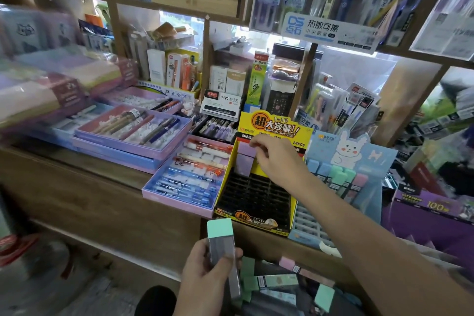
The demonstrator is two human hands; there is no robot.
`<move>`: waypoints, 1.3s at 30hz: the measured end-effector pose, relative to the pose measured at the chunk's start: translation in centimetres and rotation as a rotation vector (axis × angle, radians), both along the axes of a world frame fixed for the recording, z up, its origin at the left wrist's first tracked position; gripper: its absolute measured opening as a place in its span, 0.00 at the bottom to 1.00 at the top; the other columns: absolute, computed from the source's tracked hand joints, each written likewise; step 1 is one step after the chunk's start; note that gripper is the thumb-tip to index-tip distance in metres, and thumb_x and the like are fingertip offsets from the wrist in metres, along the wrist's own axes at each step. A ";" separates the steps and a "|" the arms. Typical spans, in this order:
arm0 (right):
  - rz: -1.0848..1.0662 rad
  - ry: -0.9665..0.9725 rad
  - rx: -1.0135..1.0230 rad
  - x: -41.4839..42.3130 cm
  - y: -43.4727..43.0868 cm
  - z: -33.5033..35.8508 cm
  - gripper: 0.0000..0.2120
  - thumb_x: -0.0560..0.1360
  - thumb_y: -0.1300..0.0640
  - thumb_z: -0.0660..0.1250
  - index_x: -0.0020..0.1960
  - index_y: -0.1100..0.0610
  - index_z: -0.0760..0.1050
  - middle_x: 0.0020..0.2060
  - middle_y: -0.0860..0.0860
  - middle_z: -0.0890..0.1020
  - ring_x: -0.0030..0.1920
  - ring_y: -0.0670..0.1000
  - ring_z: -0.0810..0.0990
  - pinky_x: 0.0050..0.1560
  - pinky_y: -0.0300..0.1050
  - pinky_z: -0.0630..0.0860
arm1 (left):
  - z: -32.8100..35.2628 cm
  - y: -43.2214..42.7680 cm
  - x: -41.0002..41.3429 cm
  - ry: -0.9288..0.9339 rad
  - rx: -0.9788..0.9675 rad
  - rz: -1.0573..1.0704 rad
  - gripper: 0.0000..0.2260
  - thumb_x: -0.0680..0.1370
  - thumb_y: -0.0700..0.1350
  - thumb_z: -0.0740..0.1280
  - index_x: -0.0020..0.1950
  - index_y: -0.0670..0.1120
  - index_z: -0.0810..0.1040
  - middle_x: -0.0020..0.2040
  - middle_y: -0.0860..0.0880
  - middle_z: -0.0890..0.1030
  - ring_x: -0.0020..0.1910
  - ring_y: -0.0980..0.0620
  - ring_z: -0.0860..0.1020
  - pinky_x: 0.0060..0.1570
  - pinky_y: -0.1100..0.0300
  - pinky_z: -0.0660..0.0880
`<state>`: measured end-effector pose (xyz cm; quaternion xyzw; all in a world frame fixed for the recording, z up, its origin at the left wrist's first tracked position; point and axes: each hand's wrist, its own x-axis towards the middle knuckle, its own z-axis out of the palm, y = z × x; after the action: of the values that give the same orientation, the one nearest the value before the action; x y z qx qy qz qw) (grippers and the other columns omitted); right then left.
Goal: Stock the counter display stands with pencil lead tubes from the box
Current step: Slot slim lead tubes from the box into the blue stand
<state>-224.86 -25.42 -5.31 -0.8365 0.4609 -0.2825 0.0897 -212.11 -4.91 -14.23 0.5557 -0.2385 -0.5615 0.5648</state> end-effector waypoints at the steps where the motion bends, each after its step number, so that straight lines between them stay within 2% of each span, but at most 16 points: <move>1: -0.004 0.017 0.001 0.0 0.0 0.1 0.13 0.83 0.61 0.61 0.63 0.55 0.81 0.54 0.52 0.86 0.47 0.53 0.83 0.50 0.52 0.81 | -0.1 0.0 0.0 -0.003 -0.003 -0.004 0.10 0.78 0.34 0.69 0.57 0.45 0.78 0.44 0.46 0.88 0.48 0.45 0.85 0.47 0.52 0.78; 4: -0.031 0.054 0.040 -0.3 0.0 0.2 0.16 0.83 0.61 0.61 0.68 0.53 0.79 0.54 0.50 0.86 0.46 0.51 0.82 0.48 0.49 0.79 | -0.2 0.1 0.0 -0.008 -0.031 -0.001 0.10 0.78 0.34 0.70 0.57 0.44 0.78 0.44 0.45 0.88 0.46 0.46 0.86 0.48 0.52 0.78; 6: -0.036 0.016 0.087 -0.7 0.5 0.1 0.18 0.82 0.61 0.62 0.70 0.51 0.78 0.44 0.45 0.84 0.37 0.45 0.79 0.40 0.43 0.75 | -0.2 0.2 0.0 0.002 -0.054 0.004 0.09 0.78 0.34 0.69 0.56 0.43 0.79 0.45 0.43 0.88 0.44 0.46 0.86 0.47 0.52 0.78; 8: -0.041 -0.102 0.131 -1.3 1.4 -0.2 0.18 0.81 0.62 0.63 0.69 0.50 0.78 0.39 0.45 0.83 0.36 0.48 0.81 0.40 0.47 0.79 | -0.2 0.2 0.0 0.005 -0.073 -0.001 0.09 0.77 0.36 0.70 0.56 0.44 0.79 0.46 0.44 0.88 0.44 0.47 0.86 0.47 0.53 0.78; 10: -0.041 -0.247 0.220 -1.7 2.7 -0.5 0.15 0.80 0.63 0.65 0.63 0.50 0.80 0.40 0.49 0.83 0.37 0.49 0.84 0.39 0.48 0.82 | -0.3 0.1 0.0 0.005 -0.086 -0.006 0.10 0.77 0.38 0.71 0.57 0.46 0.80 0.47 0.45 0.88 0.47 0.47 0.86 0.48 0.53 0.77; 13: 0.006 -0.346 0.403 -2.4 5.1 -1.1 0.09 0.80 0.63 0.69 0.51 0.50 0.83 0.40 0.51 0.85 0.33 0.43 0.83 0.31 0.34 0.76 | -0.7 0.1 0.0 0.000 -0.095 -0.029 0.09 0.77 0.38 0.71 0.57 0.47 0.80 0.48 0.45 0.87 0.47 0.47 0.86 0.48 0.54 0.77; 15: 0.044 -0.349 0.499 -3.0 6.8 -1.4 0.06 0.80 0.60 0.70 0.48 0.51 0.84 0.37 0.51 0.86 0.30 0.41 0.81 0.30 0.31 0.74 | -0.9 0.1 0.0 -0.012 -0.105 -0.053 0.10 0.77 0.38 0.71 0.56 0.51 0.82 0.49 0.45 0.87 0.49 0.47 0.86 0.49 0.53 0.77; 20: 0.163 -0.254 0.673 -3.5 10.0 -2.3 0.05 0.80 0.49 0.70 0.51 0.48 0.84 0.34 0.52 0.85 0.28 0.44 0.77 0.31 0.34 0.73 | -1.3 0.0 -0.2 -0.075 -0.140 -0.122 0.11 0.73 0.45 0.75 0.53 0.58 0.84 0.51 0.46 0.87 0.52 0.47 0.85 0.51 0.51 0.78; 22: 0.191 -0.273 0.743 -3.6 10.3 -2.5 0.06 0.80 0.49 0.70 0.53 0.49 0.84 0.33 0.53 0.85 0.28 0.46 0.75 0.29 0.34 0.70 | -1.4 -0.1 -0.2 -0.089 -0.143 -0.137 0.14 0.69 0.48 0.75 0.54 0.58 0.84 0.51 0.46 0.87 0.51 0.47 0.85 0.48 0.53 0.79; 25: 0.215 -0.352 0.836 -4.0 10.3 -2.6 0.05 0.80 0.53 0.70 0.53 0.52 0.84 0.34 0.54 0.85 0.28 0.48 0.76 0.25 0.38 0.69 | -1.5 0.0 -0.2 -0.097 -0.151 -0.169 0.14 0.72 0.47 0.77 0.56 0.57 0.83 0.51 0.47 0.87 0.51 0.49 0.85 0.44 0.60 0.81; 27: 0.250 -0.438 0.910 -4.3 10.2 -2.4 0.06 0.80 0.57 0.71 0.55 0.57 0.83 0.36 0.58 0.85 0.29 0.51 0.78 0.24 0.39 0.71 | -1.2 0.2 -0.1 -0.071 -0.118 -0.186 0.14 0.72 0.50 0.77 0.56 0.57 0.84 0.52 0.48 0.87 0.52 0.51 0.85 0.43 0.62 0.81; 29: 0.291 -0.495 0.960 -4.7 10.0 -2.0 0.06 0.80 0.60 0.70 0.56 0.61 0.81 0.37 0.61 0.84 0.31 0.54 0.81 0.25 0.40 0.75 | -0.6 0.0 -0.2 -0.025 -0.063 -0.187 0.12 0.72 0.54 0.76 0.55 0.56 0.85 0.52 0.47 0.87 0.51 0.49 0.86 0.45 0.56 0.81; 31: 0.311 -0.502 0.968 -5.2 9.7 -1.6 0.06 0.81 0.62 0.69 0.57 0.62 0.80 0.38 0.61 0.84 0.33 0.56 0.83 0.27 0.42 0.79 | -0.2 0.0 -0.5 0.156 -0.011 -0.185 0.12 0.77 0.54 0.69 0.51 0.48 0.86 0.46 0.42 0.87 0.43 0.44 0.87 0.44 0.50 0.78; 34: 0.325 -0.529 0.983 -6.1 9.3 -1.1 0.06 0.82 0.64 0.66 0.58 0.63 0.79 0.40 0.61 0.84 0.37 0.59 0.85 0.32 0.45 0.82 | -0.6 0.7 -0.6 0.334 -0.026 -0.223 0.19 0.84 0.53 0.56 0.51 0.44 0.82 0.39 0.40 0.87 0.37 0.43 0.83 0.37 0.55 0.73; 37: 0.339 -0.569 1.047 -6.8 9.2 -0.9 0.09 0.84 0.61 0.63 0.59 0.62 0.79 0.45 0.64 0.84 0.44 0.62 0.86 0.38 0.48 0.85 | -0.5 0.0 -1.0 0.267 -0.012 -0.195 0.09 0.73 0.46 0.74 0.50 0.44 0.86 0.40 0.42 0.85 0.36 0.47 0.82 0.35 0.56 0.75; 39: 0.341 -0.592 1.103 -7.2 9.2 -1.0 0.12 0.84 0.56 0.63 0.60 0.61 0.81 0.50 0.65 0.85 0.48 0.61 0.85 0.40 0.48 0.85 | -0.7 -0.1 -0.8 0.198 -0.066 -0.196 0.14 0.66 0.41 0.76 0.52 0.46 0.87 0.43 0.41 0.84 0.37 0.48 0.81 0.37 0.55 0.76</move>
<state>-232.01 -16.17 -6.27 -0.6158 0.3547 -0.2048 0.6731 -212.95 -4.97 -14.96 0.4528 -0.2533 -0.6579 0.5458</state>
